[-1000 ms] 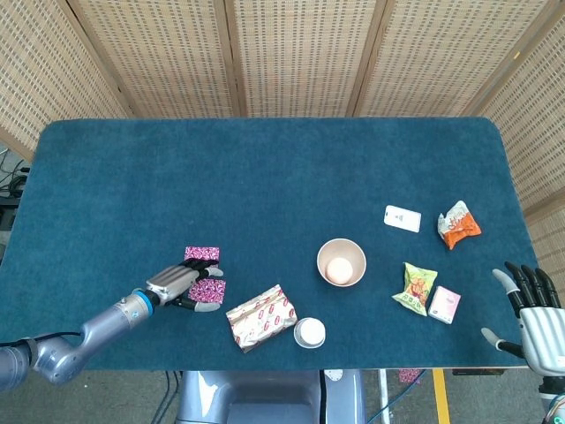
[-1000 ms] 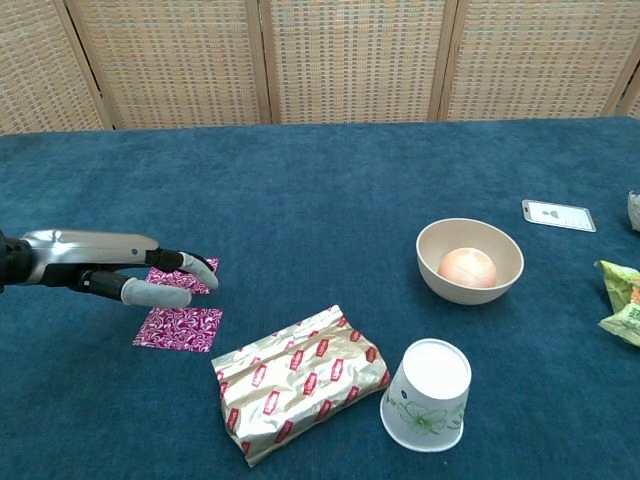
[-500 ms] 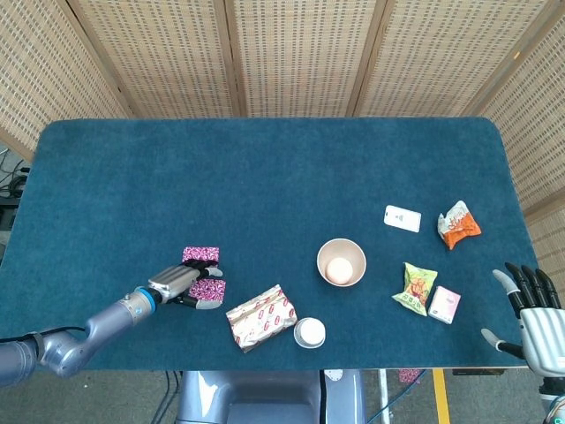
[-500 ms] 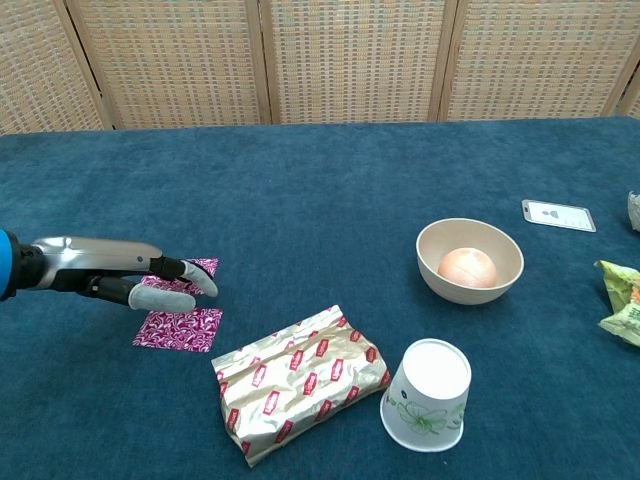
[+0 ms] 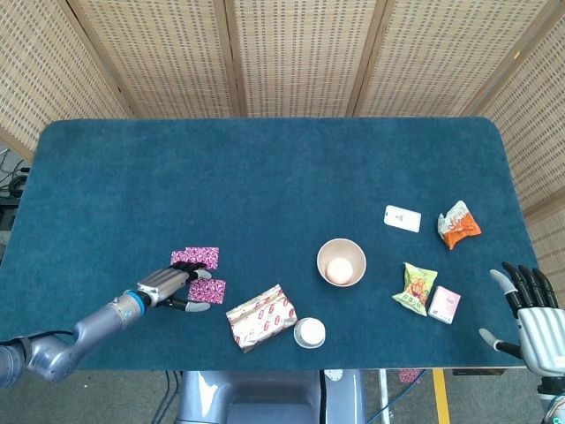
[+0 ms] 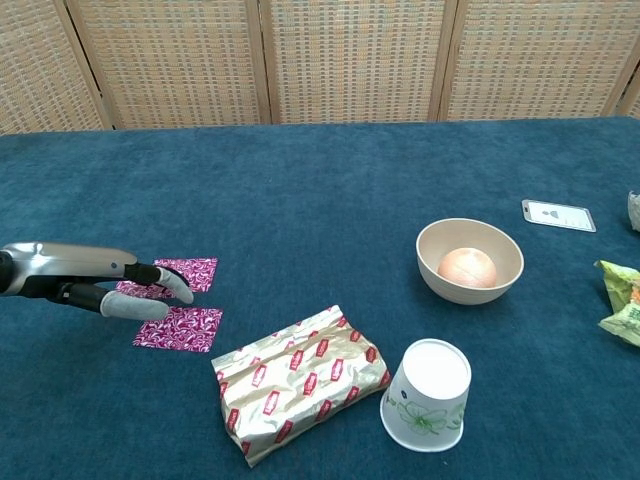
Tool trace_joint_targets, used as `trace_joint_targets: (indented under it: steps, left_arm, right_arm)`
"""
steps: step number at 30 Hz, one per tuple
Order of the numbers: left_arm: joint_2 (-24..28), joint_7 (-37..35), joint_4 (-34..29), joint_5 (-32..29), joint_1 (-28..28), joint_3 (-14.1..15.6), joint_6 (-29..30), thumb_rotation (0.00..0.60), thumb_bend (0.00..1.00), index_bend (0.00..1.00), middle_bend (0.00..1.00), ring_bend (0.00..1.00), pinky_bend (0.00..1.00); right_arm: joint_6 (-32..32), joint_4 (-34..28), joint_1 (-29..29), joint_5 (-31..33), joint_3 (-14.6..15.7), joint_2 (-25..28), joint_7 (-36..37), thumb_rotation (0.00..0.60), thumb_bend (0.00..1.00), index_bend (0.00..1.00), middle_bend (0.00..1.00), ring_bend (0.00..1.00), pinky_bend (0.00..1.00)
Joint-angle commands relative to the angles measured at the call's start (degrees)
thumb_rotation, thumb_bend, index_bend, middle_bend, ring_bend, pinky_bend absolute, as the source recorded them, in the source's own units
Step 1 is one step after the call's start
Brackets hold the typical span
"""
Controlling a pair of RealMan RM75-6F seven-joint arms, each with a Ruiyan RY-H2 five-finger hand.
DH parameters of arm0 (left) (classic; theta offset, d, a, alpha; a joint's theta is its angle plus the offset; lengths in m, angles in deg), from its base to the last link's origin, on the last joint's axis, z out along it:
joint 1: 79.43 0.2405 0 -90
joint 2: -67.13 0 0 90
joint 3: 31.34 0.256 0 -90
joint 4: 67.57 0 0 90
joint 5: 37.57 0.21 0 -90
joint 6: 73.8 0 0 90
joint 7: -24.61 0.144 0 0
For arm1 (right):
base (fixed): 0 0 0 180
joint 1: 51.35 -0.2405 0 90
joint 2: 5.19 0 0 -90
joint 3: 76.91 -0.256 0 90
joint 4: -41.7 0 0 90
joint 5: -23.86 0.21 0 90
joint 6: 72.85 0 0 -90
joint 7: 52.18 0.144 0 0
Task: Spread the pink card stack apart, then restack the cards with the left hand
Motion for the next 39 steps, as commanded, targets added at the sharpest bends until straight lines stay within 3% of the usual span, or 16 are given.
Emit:
trace_joint_targets:
  steps: [1, 27, 34, 37, 39]
  left_arm:
    - [0.74, 0.05, -0.54, 0.34, 0.30, 0.50, -0.15, 0.098, 0.00, 0.12, 0.02, 0.00, 0.00]
    - [7.18, 0.14, -4.02, 4.22, 4.27, 4.79, 1.95, 0.098, 0.00, 0.12, 0.02, 0.00, 0.00]
    - [9.41, 0.78, -5.36, 3.96, 5.05, 4.78, 3.35, 0.099, 0.00, 0.12, 0.02, 0.00, 0.00]
    - [10.06, 1.77, -5.81, 4.07, 5.38, 4.05, 5.32, 0.160, 0.02, 0.12, 0.02, 0.00, 0.00]
    - [10.25, 3.34, -6.03, 3.80, 5.85, 3.17, 7.77, 0.239, 0.02, 0.12, 0.02, 0.00, 0.00]
  right_arm:
    - [0.20, -0.11, -0.13, -0.19, 0.10, -0.02, 0.15, 0.600, 0.10, 0.12, 0.08, 0.00, 0.00]
    - [0.33, -0.34, -0.60, -0.79, 0.18, 0.03, 0.37, 0.600, 0.10, 0.13, 0.08, 0.00, 0.00]
    - [0.00, 0.01, -0.51, -0.92, 0.20, 0.03, 0.84, 0.600, 0.10, 0.12, 0.08, 0.00, 0.00]
    - [-0.02, 0.10, -0.48, -0.90, 0.23, 0.03, 0.93, 0.600, 0.10, 0.12, 0.08, 0.00, 0.00]
    - [-0.07, 0.14, -0.49, -0.97, 0.23, 0.06, 1.00, 0.600, 0.10, 0.12, 0.08, 0.00, 0.00]
